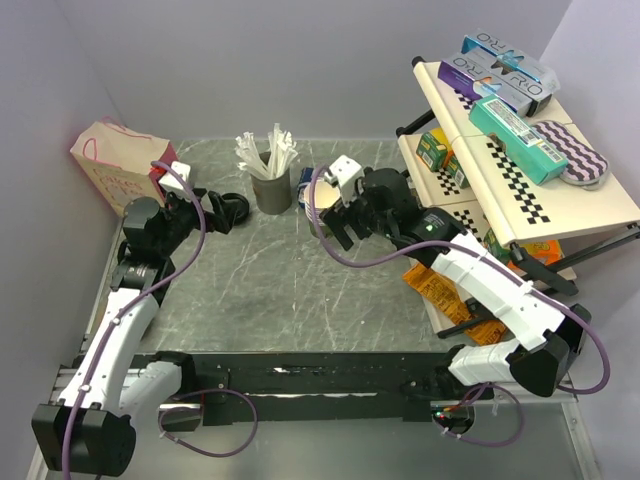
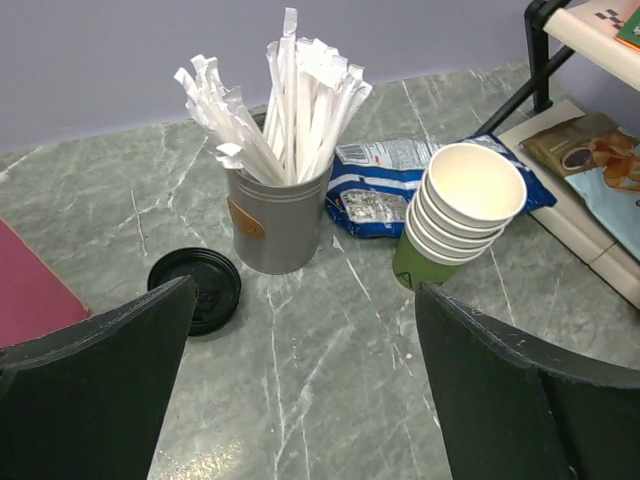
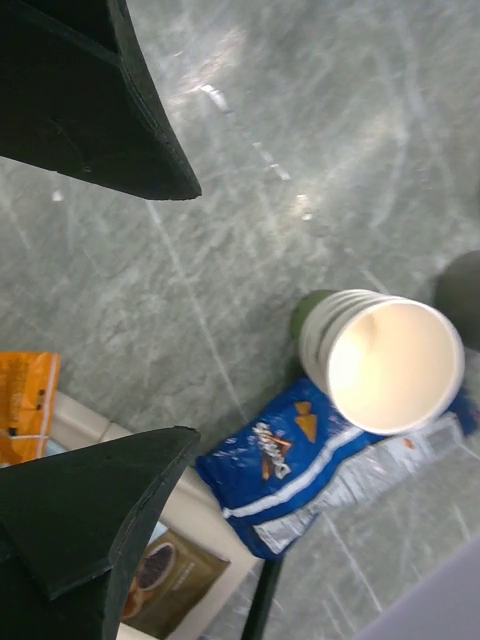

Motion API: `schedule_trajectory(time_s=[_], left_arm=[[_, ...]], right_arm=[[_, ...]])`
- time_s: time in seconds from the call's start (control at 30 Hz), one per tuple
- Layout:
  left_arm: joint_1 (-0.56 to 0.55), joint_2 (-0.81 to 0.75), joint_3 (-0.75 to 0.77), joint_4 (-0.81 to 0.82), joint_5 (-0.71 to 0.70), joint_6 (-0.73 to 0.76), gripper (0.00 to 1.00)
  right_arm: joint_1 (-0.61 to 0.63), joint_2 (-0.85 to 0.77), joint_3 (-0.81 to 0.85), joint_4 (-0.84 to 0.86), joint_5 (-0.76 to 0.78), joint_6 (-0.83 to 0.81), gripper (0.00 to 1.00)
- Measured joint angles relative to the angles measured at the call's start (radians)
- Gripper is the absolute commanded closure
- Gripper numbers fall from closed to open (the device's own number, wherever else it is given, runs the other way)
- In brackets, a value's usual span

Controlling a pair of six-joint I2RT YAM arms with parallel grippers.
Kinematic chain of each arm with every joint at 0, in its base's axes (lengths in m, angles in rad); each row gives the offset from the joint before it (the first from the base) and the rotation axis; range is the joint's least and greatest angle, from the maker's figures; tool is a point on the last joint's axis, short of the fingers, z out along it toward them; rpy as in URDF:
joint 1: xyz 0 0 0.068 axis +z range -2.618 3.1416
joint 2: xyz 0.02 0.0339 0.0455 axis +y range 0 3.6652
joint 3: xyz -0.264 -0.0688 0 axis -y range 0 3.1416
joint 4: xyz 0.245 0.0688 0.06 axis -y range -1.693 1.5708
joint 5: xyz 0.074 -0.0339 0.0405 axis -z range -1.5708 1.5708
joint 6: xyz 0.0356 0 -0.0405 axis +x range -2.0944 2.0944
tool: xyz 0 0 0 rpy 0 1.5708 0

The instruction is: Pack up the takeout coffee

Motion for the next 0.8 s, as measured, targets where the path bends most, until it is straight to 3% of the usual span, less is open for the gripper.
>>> schedule_trajectory(time_s=[0.03, 0.07, 0.1, 0.13, 0.17, 0.3, 0.43, 0.8], left_arm=[[-0.001, 0.000, 0.000, -0.001, 0.002, 0.000, 0.03], [-0.002, -0.001, 0.000, -0.001, 0.006, 0.000, 0.03], [-0.003, -0.001, 0.000, -0.002, 0.007, 0.000, 0.03], [-0.004, 0.000, 0.000, -0.004, 0.009, 0.000, 0.03], [-0.005, -0.001, 0.000, -0.006, 0.010, 0.001, 0.03], [-0.010, -0.001, 0.000, -0.013, 0.014, 0.005, 0.02], [-0.016, -0.002, -0.006, -0.015, 0.018, 0.004, 0.02], [-0.022, 0.000, -0.056, -0.011, 0.027, -0.018, 0.02]], right_arm=[[0.000, 0.000, -0.010, -0.009, -0.003, -0.010, 0.04], [0.000, 0.000, -0.019, -0.019, -0.011, -0.024, 0.22], [0.000, 0.000, -0.028, -0.033, -0.021, -0.040, 0.44], [-0.002, 0.000, -0.040, -0.044, -0.026, -0.055, 0.90], [-0.006, 0.000, -0.050, -0.057, -0.037, -0.068, 1.00], [-0.068, -0.005, -0.109, -0.097, -0.092, -0.043, 1.00], [-0.220, -0.008, -0.173, -0.138, -0.142, 0.015, 1.00], [-0.514, -0.022, -0.295, -0.136, -0.110, 0.115, 1.00]])
